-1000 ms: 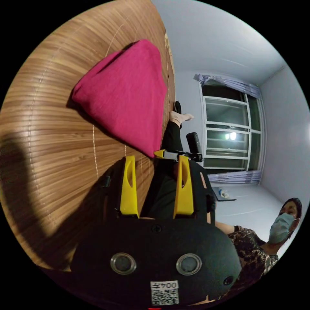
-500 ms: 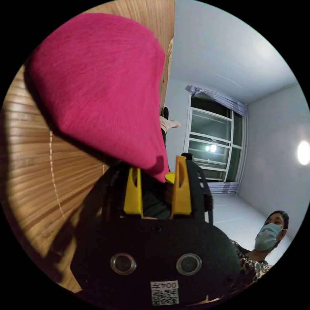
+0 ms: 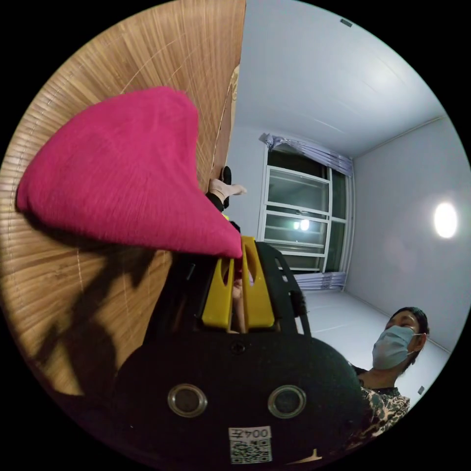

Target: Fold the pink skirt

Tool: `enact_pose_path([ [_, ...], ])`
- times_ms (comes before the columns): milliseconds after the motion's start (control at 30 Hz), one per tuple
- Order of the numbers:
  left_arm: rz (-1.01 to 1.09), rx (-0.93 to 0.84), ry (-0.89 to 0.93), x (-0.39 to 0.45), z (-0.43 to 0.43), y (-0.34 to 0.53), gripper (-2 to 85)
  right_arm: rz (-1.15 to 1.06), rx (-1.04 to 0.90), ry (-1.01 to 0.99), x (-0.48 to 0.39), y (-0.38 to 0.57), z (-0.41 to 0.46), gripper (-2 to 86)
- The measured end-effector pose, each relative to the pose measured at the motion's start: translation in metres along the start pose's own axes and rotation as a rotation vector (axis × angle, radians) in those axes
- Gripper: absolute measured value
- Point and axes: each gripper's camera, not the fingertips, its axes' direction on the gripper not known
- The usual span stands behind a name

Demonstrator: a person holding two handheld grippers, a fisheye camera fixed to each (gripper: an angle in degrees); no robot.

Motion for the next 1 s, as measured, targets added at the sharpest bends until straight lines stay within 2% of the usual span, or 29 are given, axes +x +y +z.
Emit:
enact_pose_path([
  [100, 0.027, -0.040, 0.012, 0.007, 0.017, 0.010, 4.3, 0.010, 0.038, -0.017, 0.002, 0.032, -0.010, 17.2],
  [233, 0.082, -0.116, 0.037, 0.020, 0.044, 0.024, 4.2, -0.066, 0.113, -0.158, -0.005, 0.091, -0.034, 6.2],
  [367, 0.118, -0.213, 0.051, 0.039, 0.072, 0.040, 4.2, -0.159, 0.206, -0.166, -0.031, 0.158, -0.074, 4.8],
  [633, 0.171, -0.474, 0.185, 0.092, 0.194, 0.077, 4.1, -0.368, 0.312, 0.197, -0.128, 0.346, -0.215, 4.8],
  [767, 0.160, -0.613, 0.217, 0.109, 0.276, 0.098, 4.1, -0.377, 0.385, 0.343, -0.157, 0.427, -0.287, 4.7],
  [900, 0.258, -0.811, 0.267, 0.158, 0.378, 0.145, 4.3, -0.381, 0.487, 0.546, -0.198, 0.545, -0.362, 4.7],
  [1000, 0.238, -0.930, 0.265, 0.160, 0.442, 0.200, 4.3, -0.282, 0.572, 0.681, -0.200, 0.639, -0.401, 4.6],
])
